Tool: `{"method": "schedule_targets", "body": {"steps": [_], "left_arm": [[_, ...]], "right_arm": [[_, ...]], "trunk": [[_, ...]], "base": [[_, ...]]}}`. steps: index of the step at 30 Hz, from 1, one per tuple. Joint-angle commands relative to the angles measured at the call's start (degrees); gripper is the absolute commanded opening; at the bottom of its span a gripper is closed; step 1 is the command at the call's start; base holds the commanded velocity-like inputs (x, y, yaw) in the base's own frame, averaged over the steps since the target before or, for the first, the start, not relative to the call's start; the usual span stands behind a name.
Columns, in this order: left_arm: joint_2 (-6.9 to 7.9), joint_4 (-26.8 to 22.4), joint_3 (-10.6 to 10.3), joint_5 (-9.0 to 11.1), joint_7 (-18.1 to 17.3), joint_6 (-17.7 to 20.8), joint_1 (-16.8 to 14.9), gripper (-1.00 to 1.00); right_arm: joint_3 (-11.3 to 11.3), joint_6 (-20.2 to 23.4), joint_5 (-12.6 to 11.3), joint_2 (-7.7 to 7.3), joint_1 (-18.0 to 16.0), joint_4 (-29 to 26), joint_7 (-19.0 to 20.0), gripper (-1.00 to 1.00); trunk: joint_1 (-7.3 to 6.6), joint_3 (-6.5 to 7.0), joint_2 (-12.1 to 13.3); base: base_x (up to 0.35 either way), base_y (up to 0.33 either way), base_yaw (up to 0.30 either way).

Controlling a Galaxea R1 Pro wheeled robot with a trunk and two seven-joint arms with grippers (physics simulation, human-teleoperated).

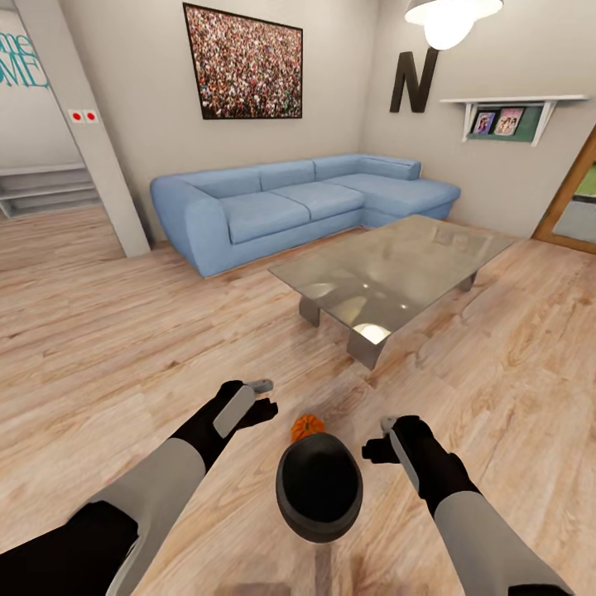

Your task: Place each of the two pumpkins and all three candles from the living room inside a cabinet in the living room (use any cabinet), then make sure every cabinet is closed, and position the cauldron so it is next to a table in the living room.

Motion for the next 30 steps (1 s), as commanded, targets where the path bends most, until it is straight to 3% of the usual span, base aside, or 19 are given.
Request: {"method": "schedule_targets", "body": {"steps": [1, 11, 16, 30], "left_arm": [[0.01, 0.0, 0.0, 0.1, -0.3, 0.0, 0.0, 1.00], [-0.22, 0.0, 0.0, 0.7, -1.5, 0.3, 0.0, 1.00], [-0.44, 0.2, -0.2, 0.7, -1.5, 0.3, 0.1, 1.00], [-0.98, 2.3, -0.4, 0.7, -1.7, -0.3, 0.1, 1.00]], "right_arm": [[0.0, -0.1, 0.0, -0.03, 0.0, 0.0, 0.2, 1.00], [0.0, -0.4, 0.1, -0.32, 0.0, 0.0, 5.2, 1.00], [-0.4, -3.7, 0.0, -0.32, 0.0, 0.0, 5.3, 1.00], [-0.2, -4.3, -0.1, -0.14, 0.0, 0.2, 5.2, 1.00]], "trunk": [[0.22, -0.18, -0.4], [2.42, -1.98, -4.4], [3.52, -2.88, -6.4], [6.59, -5.39, -12.0]], "base": [[0.000, 0.000, 0.000], [0.000, 0.000, 0.000], [0.000, 0.000, 0.000], [0.000, 0.000, 0.000]]}}
